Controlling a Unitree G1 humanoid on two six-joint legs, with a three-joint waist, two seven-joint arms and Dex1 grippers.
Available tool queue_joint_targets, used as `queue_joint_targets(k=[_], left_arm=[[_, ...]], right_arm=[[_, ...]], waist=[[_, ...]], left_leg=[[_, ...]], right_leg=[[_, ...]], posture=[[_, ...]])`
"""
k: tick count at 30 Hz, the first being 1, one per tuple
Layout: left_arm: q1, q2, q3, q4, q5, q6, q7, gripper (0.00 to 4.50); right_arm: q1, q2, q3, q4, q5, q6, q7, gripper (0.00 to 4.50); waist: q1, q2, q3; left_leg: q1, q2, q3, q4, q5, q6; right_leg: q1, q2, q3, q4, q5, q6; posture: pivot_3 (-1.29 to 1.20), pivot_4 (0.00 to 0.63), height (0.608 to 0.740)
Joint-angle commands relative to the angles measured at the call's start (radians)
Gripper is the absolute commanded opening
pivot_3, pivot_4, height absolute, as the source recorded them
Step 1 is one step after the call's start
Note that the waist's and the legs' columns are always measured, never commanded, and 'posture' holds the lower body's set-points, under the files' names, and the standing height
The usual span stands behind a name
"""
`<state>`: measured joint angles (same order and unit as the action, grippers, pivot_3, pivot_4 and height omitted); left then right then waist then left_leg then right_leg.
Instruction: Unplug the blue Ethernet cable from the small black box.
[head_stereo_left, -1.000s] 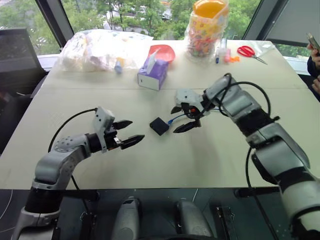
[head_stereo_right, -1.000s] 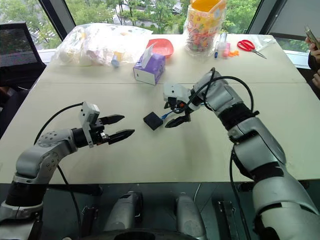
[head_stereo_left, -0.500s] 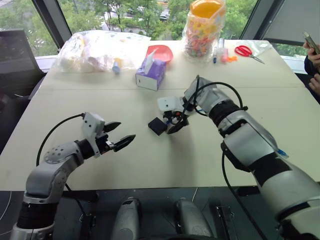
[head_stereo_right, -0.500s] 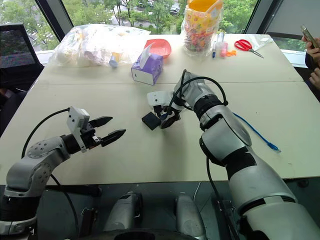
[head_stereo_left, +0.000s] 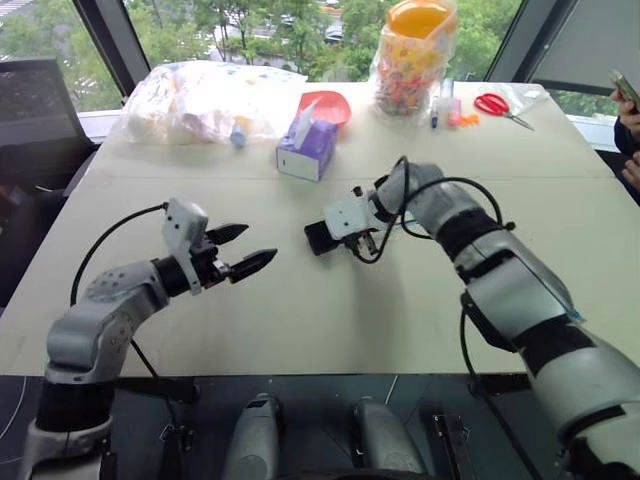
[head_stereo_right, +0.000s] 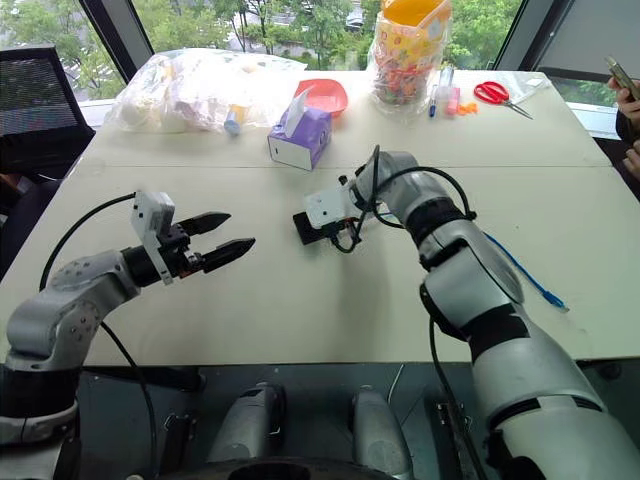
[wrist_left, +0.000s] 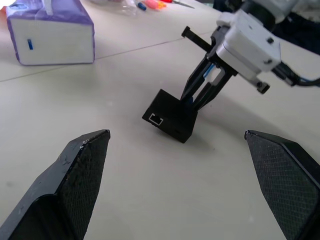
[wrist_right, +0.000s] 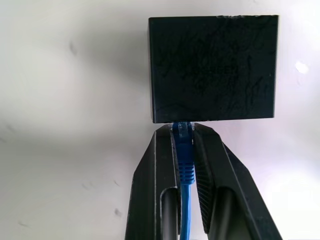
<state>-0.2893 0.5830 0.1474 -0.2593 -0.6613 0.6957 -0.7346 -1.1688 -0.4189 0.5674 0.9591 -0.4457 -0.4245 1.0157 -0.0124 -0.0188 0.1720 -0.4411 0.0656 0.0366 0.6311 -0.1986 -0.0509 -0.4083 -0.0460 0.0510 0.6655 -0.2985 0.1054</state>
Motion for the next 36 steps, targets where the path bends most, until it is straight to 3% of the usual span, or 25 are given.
queue_joint_targets(k=[1,5,8,14,27,30,36], left_arm=[[-0.081,-0.012,-0.023,0.04,-0.04,0.046,-0.029,4.5],[-0.154,-0.026,-0.043,0.079,-0.068,0.095,-0.058,4.5],[-0.204,-0.029,-0.064,0.119,-0.058,0.098,-0.087,4.5],[-0.269,-0.013,-0.092,0.189,-0.021,0.074,-0.145,4.5],[-0.312,-0.054,-0.125,0.222,0.015,0.028,-0.206,4.5],[-0.314,-0.063,-0.125,0.232,0.023,0.017,-0.208,3.7],[-0.302,-0.07,-0.125,0.24,0.033,0.002,-0.213,1.31]], right_arm=[[0.138,-0.082,-0.083,-0.29,-0.094,-0.063,-0.334,0.03],[0.324,-0.092,-0.139,-0.538,-0.204,-0.008,-0.596,0.03],[0.45,-0.098,-0.165,-0.722,-0.278,0.052,-0.684,0.03],[0.587,-0.057,-0.19,-0.969,-0.274,0.155,-0.663,0.03],[0.59,-0.055,-0.182,-1.034,-0.225,0.152,-0.594,0.03],[0.587,-0.062,-0.182,-1.032,-0.22,0.14,-0.584,0.0],[0.581,-0.078,-0.19,-1.031,-0.21,0.12,-0.569,0.0]], waist=[[0.0,0.0,0.0],[-0.011,0.0,0.0],[-0.01,0.0,0.0],[-0.007,0.0,0.0],[-0.004,0.0,0.0],[-0.004,0.0,0.0],[-0.003,0.0,0.0]], left_leg=[[-0.001,0.0,0.0,0.0,0.0,0.0],[-0.001,0.0,0.001,-0.002,0.0,0.0],[-0.001,0.001,0.0,-0.003,0.0,0.0],[-0.001,0.0,0.0,0.001,0.0,0.0],[-0.001,0.0,0.0,0.001,0.0,0.0],[-0.001,0.0,-0.001,0.001,0.0,0.0],[-0.001,0.0,-0.001,0.001,0.0,0.0]], right_leg=[[-0.001,0.0,0.0,0.0,0.0,0.0],[-0.003,0.0,0.001,0.0,0.0,0.001],[-0.004,0.002,0.001,0.001,0.0,0.001],[-0.001,0.002,0.001,0.0,0.0,0.001],[0.0,0.001,0.001,0.0,0.0,0.001],[0.0,0.002,0.001,0.0,0.0,0.001],[0.0,0.002,0.001,0.0,0.0,0.001]], posture=[[0.0,0.15,0.735],[0.0,0.15,0.735],[0.0,0.15,0.735],[0.0,0.15,0.735],[0.0,0.15,0.735],[0.0,0.15,0.735],[0.0,0.15,0.735]])
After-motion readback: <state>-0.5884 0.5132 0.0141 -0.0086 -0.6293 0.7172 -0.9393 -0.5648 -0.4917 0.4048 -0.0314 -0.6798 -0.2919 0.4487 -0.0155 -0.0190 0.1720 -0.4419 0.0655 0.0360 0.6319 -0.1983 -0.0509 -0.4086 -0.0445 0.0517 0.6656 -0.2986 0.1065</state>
